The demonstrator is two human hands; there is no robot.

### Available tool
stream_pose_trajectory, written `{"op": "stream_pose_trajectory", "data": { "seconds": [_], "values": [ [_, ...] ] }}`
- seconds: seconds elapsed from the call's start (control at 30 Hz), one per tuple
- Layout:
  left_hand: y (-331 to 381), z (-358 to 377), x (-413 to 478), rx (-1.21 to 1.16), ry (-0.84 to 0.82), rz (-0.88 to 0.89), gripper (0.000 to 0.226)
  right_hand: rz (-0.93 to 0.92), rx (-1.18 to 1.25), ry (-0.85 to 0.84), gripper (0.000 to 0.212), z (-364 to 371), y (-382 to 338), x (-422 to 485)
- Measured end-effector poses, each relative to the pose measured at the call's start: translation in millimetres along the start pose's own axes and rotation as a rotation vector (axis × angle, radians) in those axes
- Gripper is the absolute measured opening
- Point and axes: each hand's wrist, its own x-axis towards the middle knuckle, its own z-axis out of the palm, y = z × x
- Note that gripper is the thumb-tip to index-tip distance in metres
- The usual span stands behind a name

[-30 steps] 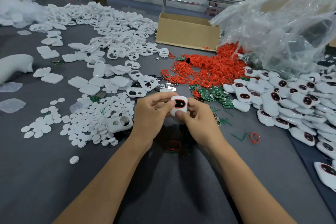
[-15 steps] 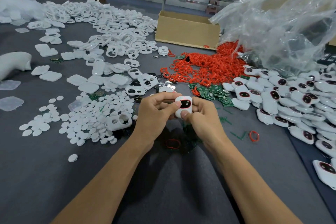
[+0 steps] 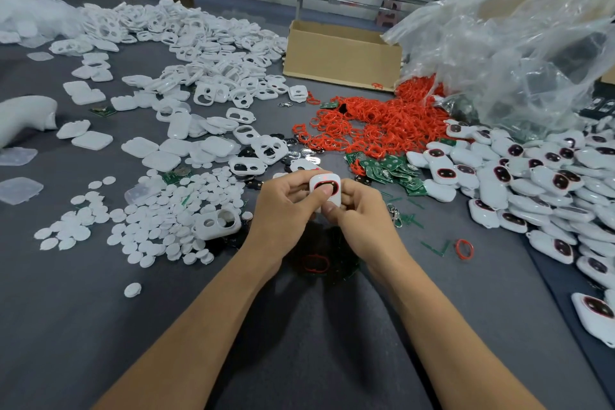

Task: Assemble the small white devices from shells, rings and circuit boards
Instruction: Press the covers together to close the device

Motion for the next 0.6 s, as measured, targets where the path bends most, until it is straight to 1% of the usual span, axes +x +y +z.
{"op": "stream_pose_trajectory", "data": {
  "seconds": [0.27,0.4,0.5,0.6],
  "values": [
    [0.3,2.4,-2.7,0.017,-0.008,0.006,0.022,0.023,-0.015,0.051,0.022,-3.7,2.6,0.7],
    [0.1,1.8,-2.8,0.026,0.010,0.011,0.020,-0.045,-0.032,0.052,0.021,-1.6,1.5,-0.9],
    [2.6,1.3,-2.1,-0.044,0.062,-0.009,0.015,-0.115,0.007,0.014,0.024,2.3,-2.0,-1.3],
    [6.9,-0.9,1.9,-0.241,0.134,-0.118,0.011,-0.148,0.055,0.024,0.037,1.5,-1.7,0.4]
  ]
}}
